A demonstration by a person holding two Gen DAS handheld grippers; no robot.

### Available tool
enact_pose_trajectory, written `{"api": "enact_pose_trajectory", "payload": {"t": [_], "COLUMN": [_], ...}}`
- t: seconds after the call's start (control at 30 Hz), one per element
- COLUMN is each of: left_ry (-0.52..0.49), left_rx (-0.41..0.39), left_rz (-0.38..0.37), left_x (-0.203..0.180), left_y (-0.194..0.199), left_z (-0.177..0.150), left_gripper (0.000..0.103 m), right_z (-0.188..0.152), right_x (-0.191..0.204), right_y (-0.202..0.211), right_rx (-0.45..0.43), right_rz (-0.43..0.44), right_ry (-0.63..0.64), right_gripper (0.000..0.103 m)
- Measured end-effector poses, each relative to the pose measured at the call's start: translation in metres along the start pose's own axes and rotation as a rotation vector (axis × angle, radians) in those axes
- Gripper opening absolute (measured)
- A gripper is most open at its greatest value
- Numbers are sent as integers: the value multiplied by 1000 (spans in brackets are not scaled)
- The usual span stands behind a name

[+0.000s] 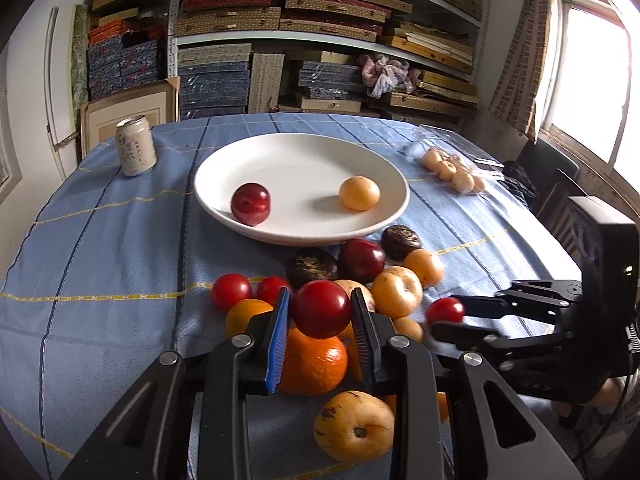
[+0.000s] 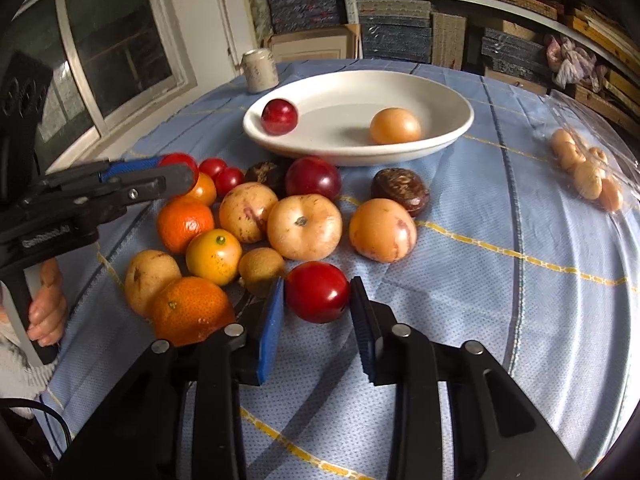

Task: Organize fruits
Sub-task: 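Grasp the red tomato with the right tool while the left tool carries the plum to the plate, then release the plum and tomato onto the white plate from both tools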

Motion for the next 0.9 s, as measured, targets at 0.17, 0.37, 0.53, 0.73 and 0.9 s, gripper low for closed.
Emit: {"api": "enact_pose_trajectory", "payload": {"t": [0.17, 0.37, 0.53, 0.73, 0.9], "left_ry": [17, 17, 59, 64, 29], "left_rx": [25, 6, 13, 61, 67], "left_rz": [39, 51, 90, 129, 97], "left_x": [10, 7, 15, 29, 22], "left_y": [-12, -36, -74, -115, -121], "left_z": [12, 59, 73, 72, 69], "left_gripper": [30, 30, 30, 30, 30], "right_z": [29, 98, 128, 138, 132], "right_x": [-18, -43, -65, -70, -78], "right_y": [17, 0, -39, -74, -86], "right_rx": [-97, -171, -208, -178, -159], "right_rz": [-35, -110, -155, -154, -154], "right_ry": [-53, -79, -139, -101, -109], "right_gripper": [32, 32, 32, 32, 33]}}
Point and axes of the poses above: each gripper's, at about its wrist camera, not at the fingertips, and y roughly against the way its jaws point, x to its left, z to its top, the point moved 6 cm from there along -y, roughly the way its jaws point, and after that the axes turned 13 degrees about -x, right-handed, at the moved point
